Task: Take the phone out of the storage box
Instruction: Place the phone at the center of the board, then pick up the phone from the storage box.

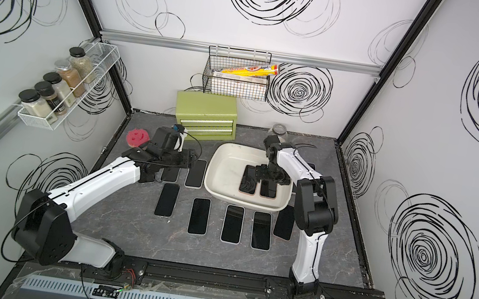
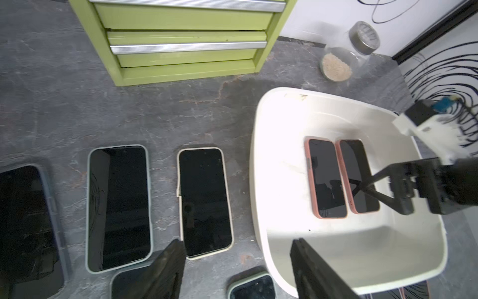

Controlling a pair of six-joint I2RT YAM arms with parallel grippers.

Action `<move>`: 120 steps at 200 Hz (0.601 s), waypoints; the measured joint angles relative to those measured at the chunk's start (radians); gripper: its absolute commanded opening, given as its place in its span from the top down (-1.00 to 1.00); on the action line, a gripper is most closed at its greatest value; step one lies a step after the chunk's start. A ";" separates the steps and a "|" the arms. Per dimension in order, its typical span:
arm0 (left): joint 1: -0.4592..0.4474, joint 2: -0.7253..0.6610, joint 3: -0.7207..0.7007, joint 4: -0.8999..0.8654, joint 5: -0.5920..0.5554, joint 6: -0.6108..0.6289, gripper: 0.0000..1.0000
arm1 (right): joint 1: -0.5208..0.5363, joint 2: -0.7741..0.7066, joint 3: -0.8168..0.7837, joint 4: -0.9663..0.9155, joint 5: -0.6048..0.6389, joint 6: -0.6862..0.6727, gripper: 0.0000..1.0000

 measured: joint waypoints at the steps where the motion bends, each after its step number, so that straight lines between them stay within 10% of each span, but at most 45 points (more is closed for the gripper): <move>1: -0.003 0.000 0.001 0.000 0.000 -0.002 -0.42 | 0.000 0.001 -0.001 0.000 0.001 0.000 -0.99; 120: -0.074 0.032 0.028 0.002 0.026 -0.041 -0.41 | -0.034 0.115 0.028 0.066 -0.006 -0.046 -0.99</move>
